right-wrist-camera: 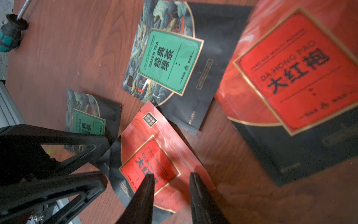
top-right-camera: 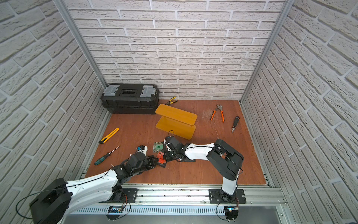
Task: Place the tea bags on the shelf by color
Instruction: Pick up the tea bag from the center of the board.
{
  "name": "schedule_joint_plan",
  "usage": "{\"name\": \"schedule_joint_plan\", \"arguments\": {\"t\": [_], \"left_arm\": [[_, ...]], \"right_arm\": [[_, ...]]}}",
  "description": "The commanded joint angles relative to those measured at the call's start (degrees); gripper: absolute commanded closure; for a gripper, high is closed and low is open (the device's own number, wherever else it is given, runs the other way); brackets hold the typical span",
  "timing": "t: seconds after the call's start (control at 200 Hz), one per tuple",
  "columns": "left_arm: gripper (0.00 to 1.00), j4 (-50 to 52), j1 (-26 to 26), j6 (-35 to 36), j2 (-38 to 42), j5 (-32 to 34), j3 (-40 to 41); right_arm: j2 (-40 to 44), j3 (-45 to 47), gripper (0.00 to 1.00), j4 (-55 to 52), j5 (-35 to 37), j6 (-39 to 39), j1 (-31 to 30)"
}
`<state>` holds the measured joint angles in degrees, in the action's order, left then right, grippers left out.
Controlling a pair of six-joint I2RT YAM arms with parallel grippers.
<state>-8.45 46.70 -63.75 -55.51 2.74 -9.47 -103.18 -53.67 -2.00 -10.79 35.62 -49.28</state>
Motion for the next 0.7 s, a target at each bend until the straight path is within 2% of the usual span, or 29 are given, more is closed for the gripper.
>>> {"name": "schedule_joint_plan", "arguments": {"t": [0.0, 0.35, 0.695], "left_arm": [[0.50, -0.3, 0.5, -1.1, -0.7, 0.1, -0.1], [0.60, -3.0, 0.5, -1.8, -3.1, -1.0, -0.2], [0.71, -4.4, 0.5, -2.1, -1.8, -1.2, 0.1]], "right_arm": [[-0.3, 2.0, 0.65, -2.4, 0.9, 0.6, 0.5], [-0.4, 2.1, 0.65, -2.4, 0.8, 0.8, 0.7], [-0.4, 2.1, 0.65, -2.6, 0.8, 0.7, 0.8]]}}
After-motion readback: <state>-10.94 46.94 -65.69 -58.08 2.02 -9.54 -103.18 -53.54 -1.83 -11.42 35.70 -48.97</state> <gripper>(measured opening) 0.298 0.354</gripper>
